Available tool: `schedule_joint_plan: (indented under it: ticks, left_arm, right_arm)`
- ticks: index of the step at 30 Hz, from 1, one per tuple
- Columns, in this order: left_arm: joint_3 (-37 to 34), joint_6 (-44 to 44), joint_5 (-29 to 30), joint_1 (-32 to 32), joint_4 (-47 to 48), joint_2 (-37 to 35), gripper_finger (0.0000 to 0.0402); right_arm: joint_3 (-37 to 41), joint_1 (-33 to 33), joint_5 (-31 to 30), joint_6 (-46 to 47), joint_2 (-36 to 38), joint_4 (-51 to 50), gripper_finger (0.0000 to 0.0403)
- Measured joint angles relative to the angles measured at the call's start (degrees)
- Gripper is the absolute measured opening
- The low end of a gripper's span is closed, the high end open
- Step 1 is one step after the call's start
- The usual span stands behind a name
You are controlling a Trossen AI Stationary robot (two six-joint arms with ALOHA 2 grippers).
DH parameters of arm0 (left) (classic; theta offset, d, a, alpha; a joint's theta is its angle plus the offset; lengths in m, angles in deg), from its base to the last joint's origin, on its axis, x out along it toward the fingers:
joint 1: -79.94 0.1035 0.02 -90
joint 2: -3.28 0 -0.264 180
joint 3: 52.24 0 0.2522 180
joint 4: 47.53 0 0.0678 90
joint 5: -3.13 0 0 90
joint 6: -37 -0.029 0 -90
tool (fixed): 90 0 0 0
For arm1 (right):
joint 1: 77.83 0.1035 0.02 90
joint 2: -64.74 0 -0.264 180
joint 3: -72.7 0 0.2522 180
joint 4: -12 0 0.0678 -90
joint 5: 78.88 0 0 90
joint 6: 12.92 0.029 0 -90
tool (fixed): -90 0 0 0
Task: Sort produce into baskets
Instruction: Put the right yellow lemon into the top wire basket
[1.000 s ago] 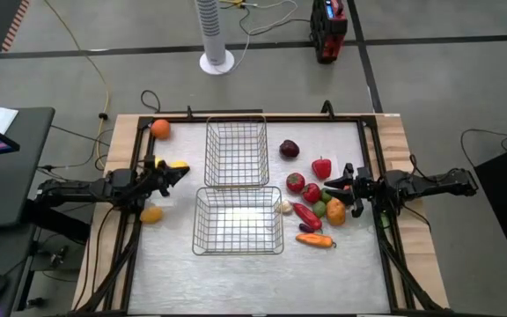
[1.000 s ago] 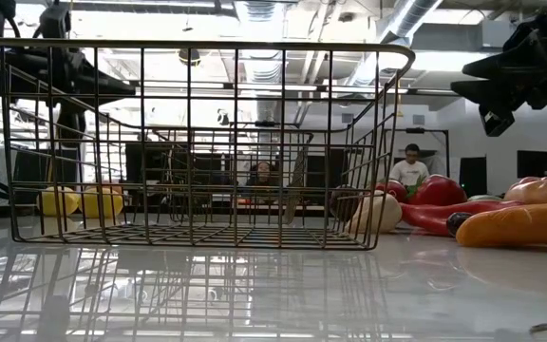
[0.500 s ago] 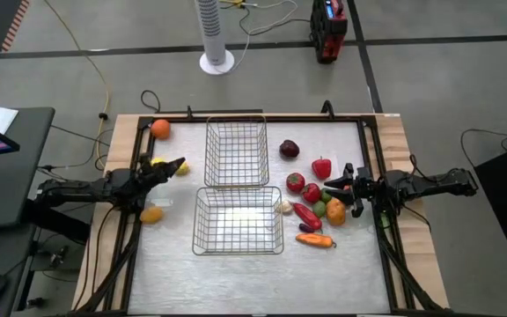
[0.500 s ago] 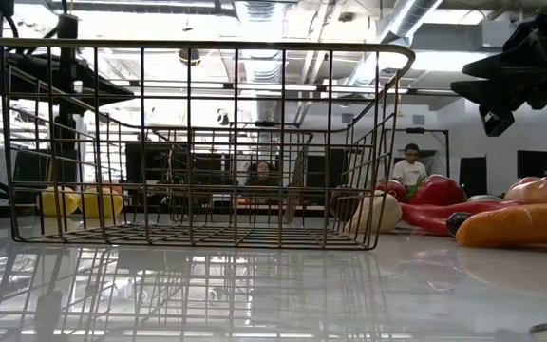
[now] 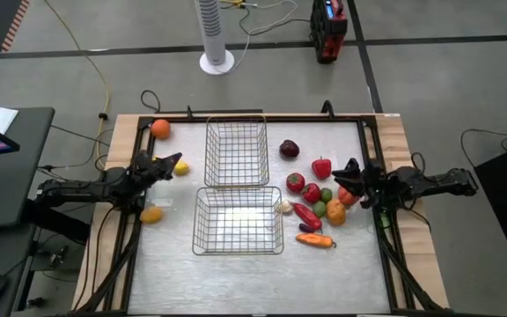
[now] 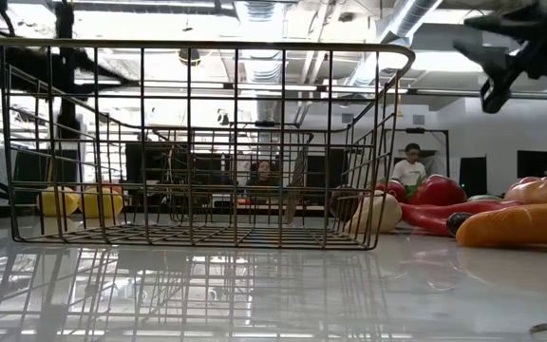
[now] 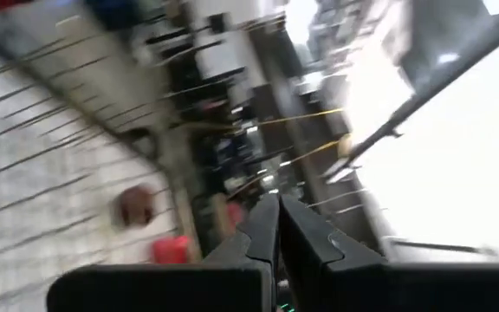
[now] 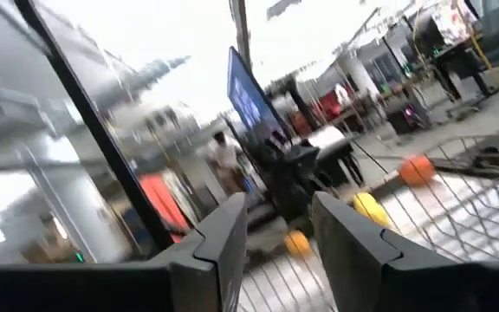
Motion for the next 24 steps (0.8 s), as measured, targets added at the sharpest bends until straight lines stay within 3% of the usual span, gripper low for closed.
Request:
schedule_joint_plan:
  ticks: [3,6,11,16,24]
  left_arm:
    - [0.0,-5.9,-0.1,0.6,-7.7,0.0,0.0]
    - [1.4,-8.7,-1.2,1.6,-8.9,0.0,0.0]
    - [5.6,-9.3,-5.9,3.2,-2.9,2.1,0.0]
    - [10.1,-9.1,-9.5,4.6,4.4,6.7,0.0]
    - [16.5,-11.0,-10.8,7.9,14.0,15.4,0.0]
  right_arm:
    - [0.0,0.0,-1.3,0.9,0.0,3.4,0.0162]
    - [0.0,0.0,-3.7,1.5,0.0,5.7,0.0162]
    - [-0.1,0.0,-8.7,5.1,0.0,8.4,0.0162]
    - [-0.1,0.0,-9.2,8.0,0.0,9.1,0.0162]
    - [-0.2,0.0,-15.1,9.4,0.0,9.1,0.0162]
